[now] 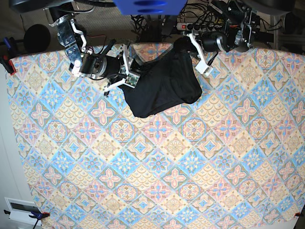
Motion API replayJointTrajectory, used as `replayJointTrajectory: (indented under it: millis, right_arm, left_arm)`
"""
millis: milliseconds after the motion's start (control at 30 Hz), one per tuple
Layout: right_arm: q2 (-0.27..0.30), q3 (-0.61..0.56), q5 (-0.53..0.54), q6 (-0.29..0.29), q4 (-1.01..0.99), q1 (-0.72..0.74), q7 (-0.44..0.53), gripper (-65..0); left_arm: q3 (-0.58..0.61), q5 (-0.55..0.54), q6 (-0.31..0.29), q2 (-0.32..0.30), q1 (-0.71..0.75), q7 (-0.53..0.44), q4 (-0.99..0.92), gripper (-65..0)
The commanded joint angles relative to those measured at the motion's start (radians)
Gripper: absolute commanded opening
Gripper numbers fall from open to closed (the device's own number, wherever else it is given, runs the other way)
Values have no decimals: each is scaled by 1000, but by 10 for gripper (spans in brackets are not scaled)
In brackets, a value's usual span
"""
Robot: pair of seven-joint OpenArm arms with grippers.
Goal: Layout the t-shirt on the table in an organized manner, then fold the t-shirt properly
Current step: 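Regrasp the folded black bundle ends with both grippers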
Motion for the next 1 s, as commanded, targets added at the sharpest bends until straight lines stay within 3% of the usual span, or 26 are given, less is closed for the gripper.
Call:
replayJointTrajectory:
  millis: [0, 167, 267, 433, 533, 667, 767, 967]
  right_arm:
    - [6, -12, -23, 2, 18, 7, 18, -486]
    - [6, -46, -155, 2, 18, 7, 18, -486]
    - [6, -40, -155, 2, 18, 13, 18, -487]
    - [4, -40, -155, 2, 19, 33, 18, -489]
    - [4, -40, -155, 2, 49, 33, 18, -489]
    - [4, -40, -155, 2, 47, 33, 18, -489]
    - [1, -40, -155, 2, 45, 33, 18, -489]
    - [1, -51, -156, 2, 29, 90, 18, -489]
  left_arm:
    - [-13, -12, -2, -7, 2, -3, 17, -650]
    - [-77, -27, -2, -10, 1, 28, 34, -636]
    - [-102, -102, -2, -34, -1, 93, 54, -564]
    - [-155, -199, -2, -71, 7, 124, 54, -403]
    - [-227, -283, -2, -93, 7, 124, 52, -343]
    - [-361, -345, -2, -87, -24, 118, 49, -355]
    - [-361, -345, -2, -79, -102, 117, -5, -367]
    - [-336, -230, -2, 51, -301, 115, -213, -392]
